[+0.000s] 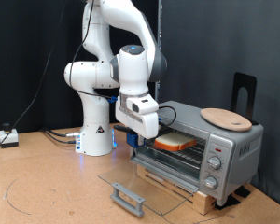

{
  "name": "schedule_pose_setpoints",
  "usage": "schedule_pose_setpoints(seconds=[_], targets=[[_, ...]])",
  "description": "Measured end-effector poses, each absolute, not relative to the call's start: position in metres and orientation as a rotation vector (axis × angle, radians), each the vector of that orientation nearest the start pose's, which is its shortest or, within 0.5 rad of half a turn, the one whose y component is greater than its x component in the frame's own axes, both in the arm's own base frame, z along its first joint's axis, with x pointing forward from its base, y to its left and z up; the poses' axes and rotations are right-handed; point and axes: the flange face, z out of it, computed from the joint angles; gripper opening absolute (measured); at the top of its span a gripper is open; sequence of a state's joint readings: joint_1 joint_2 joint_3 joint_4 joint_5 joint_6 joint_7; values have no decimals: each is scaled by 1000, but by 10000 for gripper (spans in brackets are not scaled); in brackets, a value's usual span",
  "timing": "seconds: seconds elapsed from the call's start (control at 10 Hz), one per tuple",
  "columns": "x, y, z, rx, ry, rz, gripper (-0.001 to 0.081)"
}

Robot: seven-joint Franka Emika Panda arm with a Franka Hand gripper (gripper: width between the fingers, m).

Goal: Make a piece of toast with the oven

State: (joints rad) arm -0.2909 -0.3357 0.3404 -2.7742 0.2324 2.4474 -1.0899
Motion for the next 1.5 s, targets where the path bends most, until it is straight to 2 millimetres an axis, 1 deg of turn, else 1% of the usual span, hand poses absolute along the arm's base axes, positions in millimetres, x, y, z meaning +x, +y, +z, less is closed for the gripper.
schedule_pose_setpoints(seconds=[0.2, 0.5, 0.6, 0.7, 0.8, 0.9, 1.0, 1.2, 1.5], targets=[[374, -12, 308, -2799, -1384, -18, 394], [369, -49, 308, -2791, -1337, -3, 394], [368, -60, 309, -2787, -1294, -35, 394], [368, -66, 311, -2779, -1267, -66, 394], [368, -65, 311, -2779, -1283, -54, 394], [368, -64, 312, -2764, -1234, -108, 394], [368, -66, 319, -2729, -1181, -192, 394], [365, -69, 341, -2659, -1128, -288, 394], [361, -63, 373, -2602, -1115, -294, 394]])
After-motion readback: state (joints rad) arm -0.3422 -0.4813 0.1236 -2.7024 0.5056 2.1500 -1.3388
